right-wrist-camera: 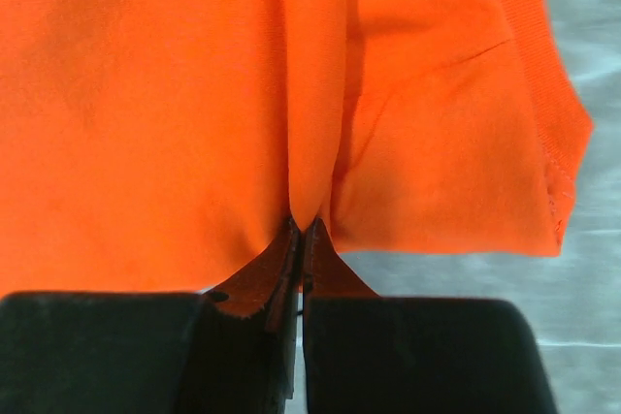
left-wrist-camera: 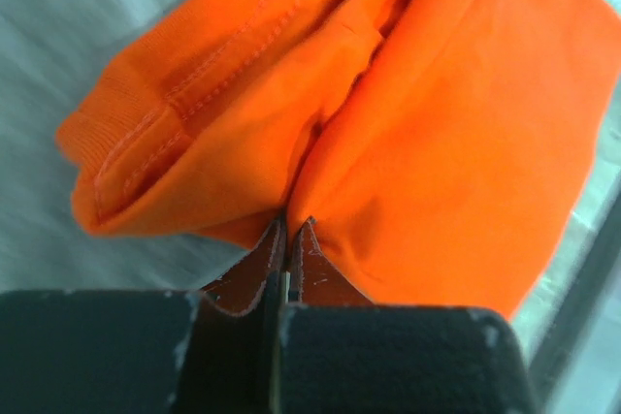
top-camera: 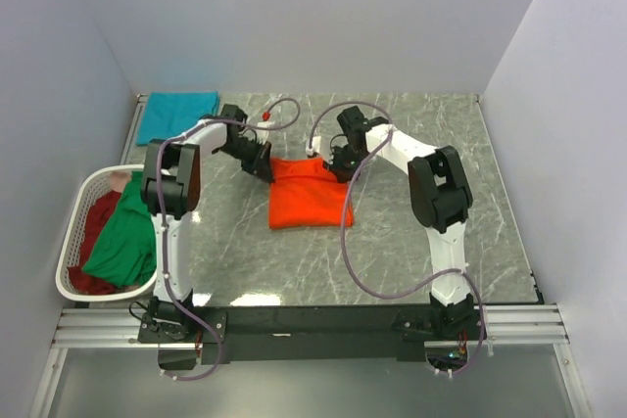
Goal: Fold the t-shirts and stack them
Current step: Fold the tshirt
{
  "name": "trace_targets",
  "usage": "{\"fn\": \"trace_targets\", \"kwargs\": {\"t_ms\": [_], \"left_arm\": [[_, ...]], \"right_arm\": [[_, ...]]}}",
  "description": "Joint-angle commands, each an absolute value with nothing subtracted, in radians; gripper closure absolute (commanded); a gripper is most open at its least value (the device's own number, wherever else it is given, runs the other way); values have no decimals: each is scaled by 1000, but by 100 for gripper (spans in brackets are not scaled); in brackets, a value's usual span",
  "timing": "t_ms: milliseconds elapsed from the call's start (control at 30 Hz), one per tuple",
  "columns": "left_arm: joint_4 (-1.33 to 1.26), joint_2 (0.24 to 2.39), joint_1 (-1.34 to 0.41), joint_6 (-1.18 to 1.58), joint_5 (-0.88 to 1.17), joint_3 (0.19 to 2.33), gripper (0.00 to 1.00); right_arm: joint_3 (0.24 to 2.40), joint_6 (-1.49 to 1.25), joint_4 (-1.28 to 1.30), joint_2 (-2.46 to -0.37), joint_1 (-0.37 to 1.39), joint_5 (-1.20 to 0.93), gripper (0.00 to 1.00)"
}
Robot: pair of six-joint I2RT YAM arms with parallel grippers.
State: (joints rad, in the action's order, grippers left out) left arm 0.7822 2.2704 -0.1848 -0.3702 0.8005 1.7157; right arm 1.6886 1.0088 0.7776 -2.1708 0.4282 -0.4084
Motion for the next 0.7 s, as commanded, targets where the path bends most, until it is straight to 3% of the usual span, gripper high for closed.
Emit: {"fn": "trace_targets", "kwargs": {"t_ms": [0, 267, 300, 333, 367, 433, 467, 533, 667], "left_arm": [[782, 2152, -189, -318, 811, 1556, 99], [755, 1967, -190, -295, 931, 1289, 99], [750, 1951, -190, -295, 942, 1276, 96], [746, 1938, -190, -296, 951, 1266, 82], [741, 1912, -189, -304, 956, 1258, 74], [733, 1887, -181, -325, 974, 1259, 50], [730, 1862, -175, -345, 979, 1269, 46], [715, 1833, -170, -386, 973, 1279, 39], [595, 1738, -173, -477, 960, 1262, 37]], "right_arm": [[1551, 960, 807, -2048, 465, -434, 100], [1358, 836, 831, -1886, 506, -561, 100], [1345, 827, 830, -1870, 506, -571, 95], [1338, 818, 834, -1859, 503, -578, 88], [1348, 802, 845, -1846, 496, -586, 70], [1382, 776, 879, -1833, 477, -638, 58], [1428, 738, 890, -1822, 454, -656, 49], [1475, 677, 908, -1816, 434, -728, 48], [1566, 511, 855, -1839, 380, -857, 51]]}}
